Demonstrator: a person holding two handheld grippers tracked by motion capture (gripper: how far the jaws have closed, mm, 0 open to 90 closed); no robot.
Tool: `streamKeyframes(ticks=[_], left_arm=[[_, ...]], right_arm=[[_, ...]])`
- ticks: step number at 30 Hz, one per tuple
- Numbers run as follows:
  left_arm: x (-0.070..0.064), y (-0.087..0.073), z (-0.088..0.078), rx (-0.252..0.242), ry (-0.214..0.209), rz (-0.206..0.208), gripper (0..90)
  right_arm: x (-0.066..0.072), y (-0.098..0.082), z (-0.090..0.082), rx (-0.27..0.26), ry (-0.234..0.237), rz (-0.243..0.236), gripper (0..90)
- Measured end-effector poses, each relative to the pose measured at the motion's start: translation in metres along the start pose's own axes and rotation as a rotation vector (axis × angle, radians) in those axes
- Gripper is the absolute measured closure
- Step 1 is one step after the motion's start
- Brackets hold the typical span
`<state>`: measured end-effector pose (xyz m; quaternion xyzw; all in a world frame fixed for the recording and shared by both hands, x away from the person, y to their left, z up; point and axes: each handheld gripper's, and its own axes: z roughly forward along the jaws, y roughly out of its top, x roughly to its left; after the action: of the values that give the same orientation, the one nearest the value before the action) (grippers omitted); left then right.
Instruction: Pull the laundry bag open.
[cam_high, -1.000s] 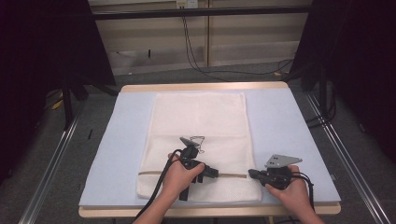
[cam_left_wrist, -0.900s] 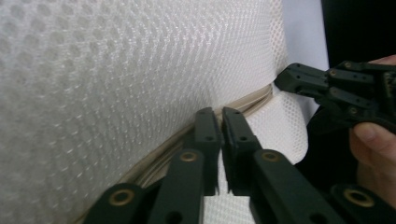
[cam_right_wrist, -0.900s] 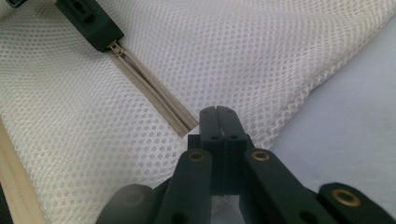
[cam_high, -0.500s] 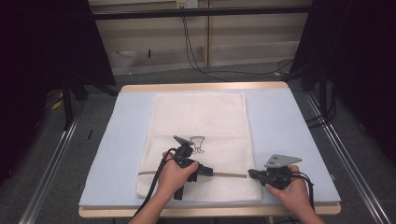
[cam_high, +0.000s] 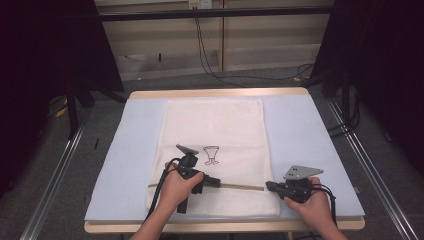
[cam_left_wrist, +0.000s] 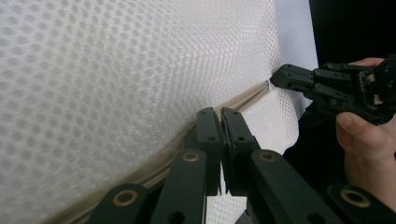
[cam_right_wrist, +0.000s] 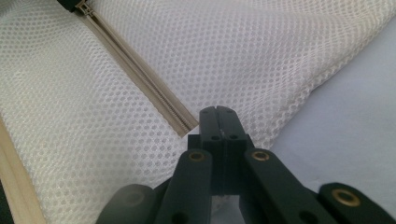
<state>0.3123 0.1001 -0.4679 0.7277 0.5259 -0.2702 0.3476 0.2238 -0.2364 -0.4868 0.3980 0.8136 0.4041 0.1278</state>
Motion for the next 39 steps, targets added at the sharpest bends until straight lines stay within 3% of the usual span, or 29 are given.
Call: streamKeyframes(ticks=[1, 4, 6, 19, 22, 39], left_arm=[[0.0, 0.0, -0.001, -0.003, -0.005, -0.017, 87.6], [0.003, -0.001, -0.005, -0.005, -0.016, -0.009, 87.6], [0.004, -0.002, -0.007, -0.004, 0.0, 0.003, 87.6], [0.002, -0.003, -0.01, 0.0, -0.015, 0.01, 87.5], [0.002, -0.004, -0.012, -0.007, -0.001, 0.011, 87.5], [0.035, -0.016, -0.061, -0.06, 0.021, -0.027, 87.5]], right_arm=[[0.0, 0.0, 0.0, 0.0, 0.001, 0.0, 90.0], [0.0, 0.0, 0.0, -0.002, 0.005, 0.004, 90.0], [0.0, -0.001, 0.0, -0.004, 0.004, 0.007, 90.0], [0.0, -0.001, 0.0, -0.004, 0.003, 0.003, 90.0], [0.0, 0.0, 0.0, -0.004, 0.0, 0.003, 90.0], [0.0, 0.0, 0.0, 0.0, -0.001, 0.004, 90.0]])
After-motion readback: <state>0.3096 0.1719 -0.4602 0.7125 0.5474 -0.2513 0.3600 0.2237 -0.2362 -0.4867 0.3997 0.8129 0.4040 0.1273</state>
